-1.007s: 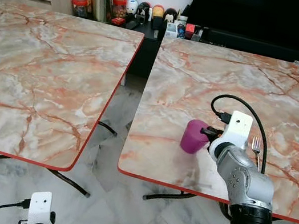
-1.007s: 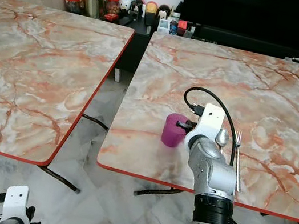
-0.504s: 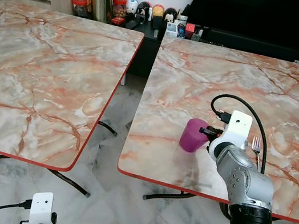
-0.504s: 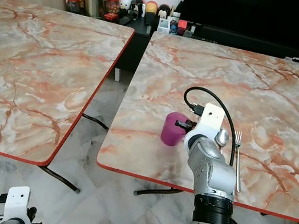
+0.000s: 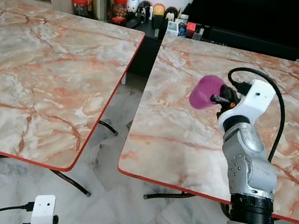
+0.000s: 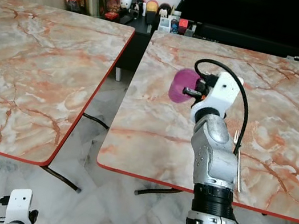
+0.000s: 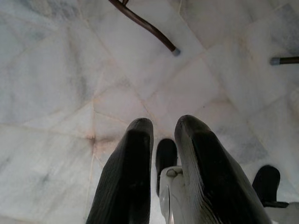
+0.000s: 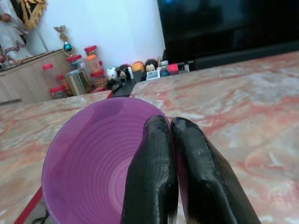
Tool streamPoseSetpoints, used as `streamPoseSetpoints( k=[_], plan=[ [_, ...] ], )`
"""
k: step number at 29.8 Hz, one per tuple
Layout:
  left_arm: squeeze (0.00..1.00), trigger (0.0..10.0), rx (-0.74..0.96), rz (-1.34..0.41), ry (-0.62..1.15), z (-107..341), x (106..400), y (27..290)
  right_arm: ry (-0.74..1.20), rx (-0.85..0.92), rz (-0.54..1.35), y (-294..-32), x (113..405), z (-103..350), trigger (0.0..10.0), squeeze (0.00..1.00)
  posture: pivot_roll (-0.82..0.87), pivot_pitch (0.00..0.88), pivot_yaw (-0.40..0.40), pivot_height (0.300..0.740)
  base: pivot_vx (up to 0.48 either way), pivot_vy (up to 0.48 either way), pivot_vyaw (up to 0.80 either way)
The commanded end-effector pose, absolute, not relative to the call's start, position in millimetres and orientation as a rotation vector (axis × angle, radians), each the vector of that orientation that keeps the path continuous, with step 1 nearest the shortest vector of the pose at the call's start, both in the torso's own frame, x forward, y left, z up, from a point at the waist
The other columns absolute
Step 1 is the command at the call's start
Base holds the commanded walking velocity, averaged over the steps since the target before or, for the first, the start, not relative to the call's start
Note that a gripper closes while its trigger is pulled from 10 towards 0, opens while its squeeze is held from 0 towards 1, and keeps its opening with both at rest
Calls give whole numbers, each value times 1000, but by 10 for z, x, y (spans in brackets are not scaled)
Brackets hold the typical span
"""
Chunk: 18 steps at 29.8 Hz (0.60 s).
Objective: Setting the table
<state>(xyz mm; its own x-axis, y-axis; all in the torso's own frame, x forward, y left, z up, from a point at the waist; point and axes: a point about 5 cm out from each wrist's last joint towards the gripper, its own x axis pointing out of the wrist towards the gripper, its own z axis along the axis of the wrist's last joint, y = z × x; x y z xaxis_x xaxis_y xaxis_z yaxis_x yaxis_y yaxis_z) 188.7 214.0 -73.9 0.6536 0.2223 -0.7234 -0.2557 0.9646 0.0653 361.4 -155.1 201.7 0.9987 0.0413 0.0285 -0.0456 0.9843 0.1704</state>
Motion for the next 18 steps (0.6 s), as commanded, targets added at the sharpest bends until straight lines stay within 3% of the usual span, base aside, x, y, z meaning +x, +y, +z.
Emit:
streamPoseSetpoints(
  k=[1, 18],
  plan=[
    [0, 10000, -44, 276, 836, -767, 1836, 2139, -62, 150, 40, -1542, 3641, 2090, 10000, 0, -23, 18, -8, 740, 0, 480, 0],
    [0, 10000, -29, 273, 888, -814, 1724, 2216, -94, 110, 20, -1468, 3618, 2020, 10000, 0, -12, 0, 0, 740, 0, 480, 0]
  ],
)
